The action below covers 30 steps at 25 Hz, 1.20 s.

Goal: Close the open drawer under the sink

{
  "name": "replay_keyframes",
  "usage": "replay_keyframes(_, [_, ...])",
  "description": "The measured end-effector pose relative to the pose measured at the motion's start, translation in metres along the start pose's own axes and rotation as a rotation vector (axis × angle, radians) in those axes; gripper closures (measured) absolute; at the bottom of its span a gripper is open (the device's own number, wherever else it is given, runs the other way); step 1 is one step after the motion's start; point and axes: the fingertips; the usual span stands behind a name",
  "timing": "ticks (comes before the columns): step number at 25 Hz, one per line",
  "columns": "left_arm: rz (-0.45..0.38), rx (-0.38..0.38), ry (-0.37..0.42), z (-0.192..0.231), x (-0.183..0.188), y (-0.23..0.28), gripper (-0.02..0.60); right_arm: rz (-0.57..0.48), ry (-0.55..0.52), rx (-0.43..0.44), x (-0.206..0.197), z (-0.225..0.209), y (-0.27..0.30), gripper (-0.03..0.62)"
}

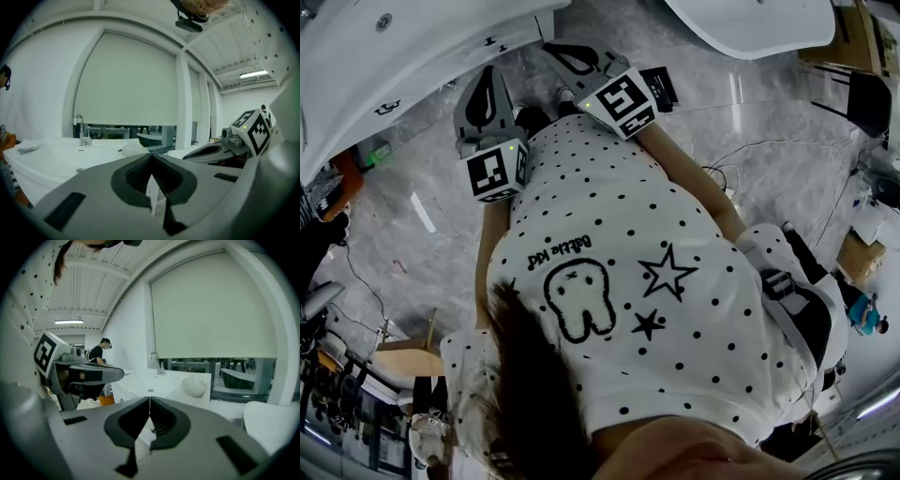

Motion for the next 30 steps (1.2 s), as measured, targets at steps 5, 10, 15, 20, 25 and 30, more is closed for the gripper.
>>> replay_keyframes(5, [0.005,-0.005,-0.004,0.000,-0.003,0.001,0.577,0.007,-0.005,0.007,-0.001,0.001,0.002,0.579])
replay_keyframes(10, [0.013,-0.013,-0.023,-0.003,-0.005,0.002,0.577,0.019,-0.010,0.012,-0.003,0.001,0.001,0.579])
replay_keyframes(15, [0.023,-0.015,-0.031,0.000,-0.011,0.002,0.577,0.021,-0.014,0.018,-0.008,0.004,0.005,0.579])
replay_keyframes(20, [0.011,-0.009,-0.029,0.000,-0.012,0.002,0.577,0.025,-0.015,0.022,-0.011,0.004,0.005,0.579])
replay_keyframes(25, [0.008,-0.002,-0.028,-0.001,-0.015,0.002,0.577,0.030,-0.014,0.026,-0.016,0.003,0.005,0.579])
replay_keyframes(30, [0.000,-0.004,-0.025,-0.004,-0.012,0.004,0.577,0.027,-0.022,0.025,-0.013,-0.001,0.004,0.579])
Point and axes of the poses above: the fingertips, and each gripper's own axes: y forward along the fingers, z to its left, x out of its top, and after that the axes turned 4 degrees about -z, right-handed
